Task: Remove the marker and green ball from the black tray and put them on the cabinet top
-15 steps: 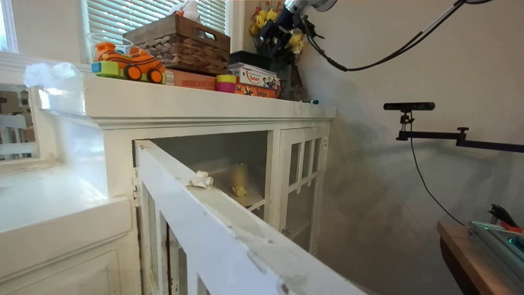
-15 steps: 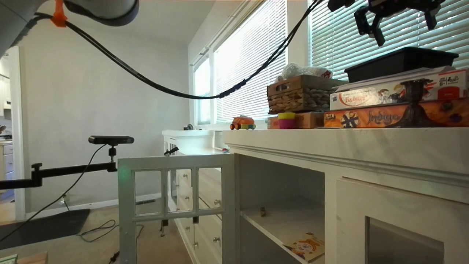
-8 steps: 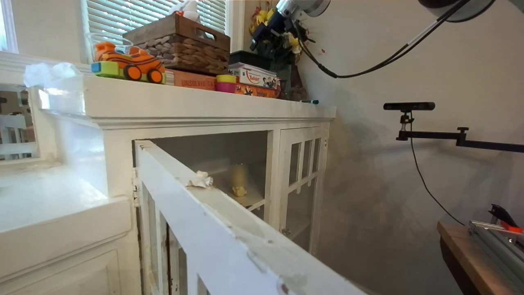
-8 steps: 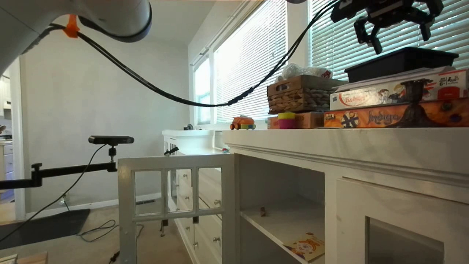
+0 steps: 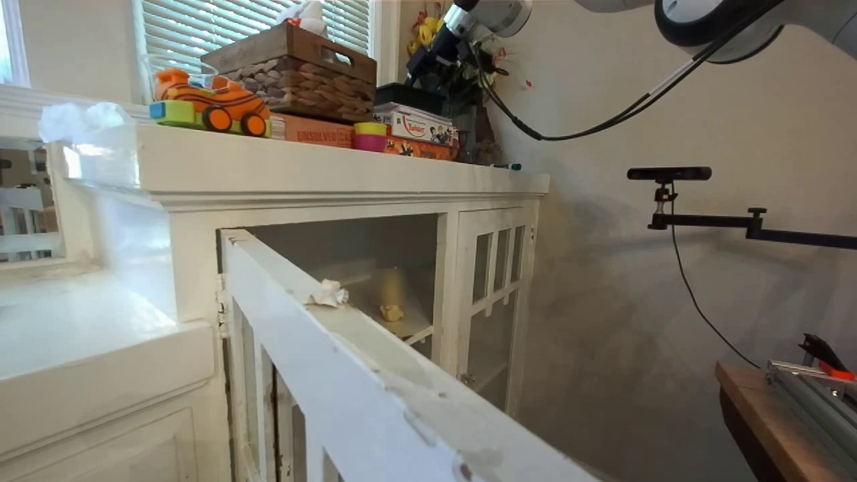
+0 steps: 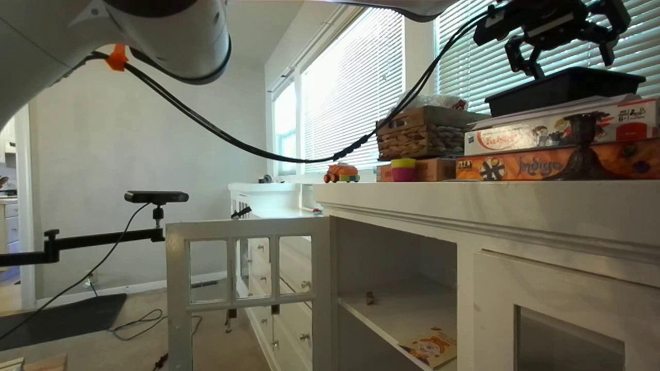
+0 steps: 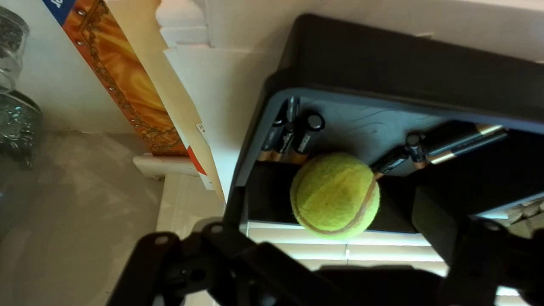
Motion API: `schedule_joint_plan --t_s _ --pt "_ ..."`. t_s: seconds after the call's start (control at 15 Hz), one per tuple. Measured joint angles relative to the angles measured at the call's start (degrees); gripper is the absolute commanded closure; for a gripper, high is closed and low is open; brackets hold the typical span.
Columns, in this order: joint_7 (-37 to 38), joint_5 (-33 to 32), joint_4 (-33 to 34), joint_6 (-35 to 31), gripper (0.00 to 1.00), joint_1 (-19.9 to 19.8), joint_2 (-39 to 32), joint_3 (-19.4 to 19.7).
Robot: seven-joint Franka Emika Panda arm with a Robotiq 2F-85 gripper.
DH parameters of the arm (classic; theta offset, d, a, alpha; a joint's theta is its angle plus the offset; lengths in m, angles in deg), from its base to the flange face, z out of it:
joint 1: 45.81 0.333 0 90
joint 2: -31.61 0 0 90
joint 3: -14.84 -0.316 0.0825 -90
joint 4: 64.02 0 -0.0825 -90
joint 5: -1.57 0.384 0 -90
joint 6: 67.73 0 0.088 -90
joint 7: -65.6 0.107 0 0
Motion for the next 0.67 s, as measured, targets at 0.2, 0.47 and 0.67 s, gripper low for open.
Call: schedule_joint_plan --t_s 0.2,0.47,0.67 --pt "0.06 -0.25 2.17 0.3 0.0 -0.03 -1.84 -0.11" --pt "0.06 -0.25 3.91 0.3 0.0 0.03 -3.09 -0.09" --pt "0.06 -0.25 4.76 0.29 0.0 0.08 -3.71 -0.08"
